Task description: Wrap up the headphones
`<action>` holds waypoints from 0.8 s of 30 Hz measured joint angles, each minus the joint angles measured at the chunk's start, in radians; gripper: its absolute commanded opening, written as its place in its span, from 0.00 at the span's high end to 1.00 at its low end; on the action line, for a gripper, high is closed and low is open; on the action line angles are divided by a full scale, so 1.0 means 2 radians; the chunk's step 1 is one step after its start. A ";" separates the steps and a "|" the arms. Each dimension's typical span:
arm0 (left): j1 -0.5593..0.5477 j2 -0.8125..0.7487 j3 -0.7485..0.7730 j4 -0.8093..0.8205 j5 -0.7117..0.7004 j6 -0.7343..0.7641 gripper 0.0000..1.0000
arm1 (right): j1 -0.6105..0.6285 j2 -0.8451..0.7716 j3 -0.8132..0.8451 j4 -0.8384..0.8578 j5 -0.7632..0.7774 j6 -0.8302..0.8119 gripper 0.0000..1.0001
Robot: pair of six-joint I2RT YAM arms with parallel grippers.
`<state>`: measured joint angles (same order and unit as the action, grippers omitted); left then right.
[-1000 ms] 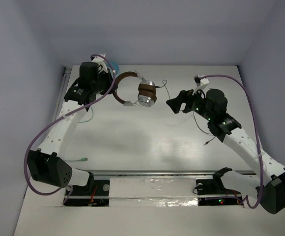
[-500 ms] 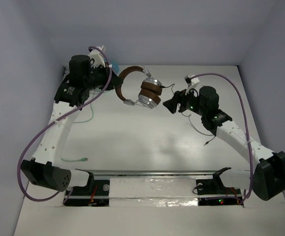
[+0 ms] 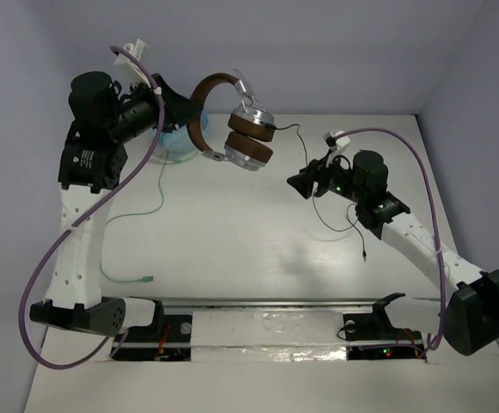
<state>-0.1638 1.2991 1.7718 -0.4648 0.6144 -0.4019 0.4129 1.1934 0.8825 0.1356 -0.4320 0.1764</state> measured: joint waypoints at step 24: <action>0.053 0.009 -0.118 0.147 -0.079 -0.077 1.00 | 0.002 -0.024 -0.002 -0.046 0.005 0.082 1.00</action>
<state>-0.0570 1.3178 1.5356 -0.1715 0.4561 -0.5556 0.4160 1.1461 0.8795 0.0444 -0.4217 0.3405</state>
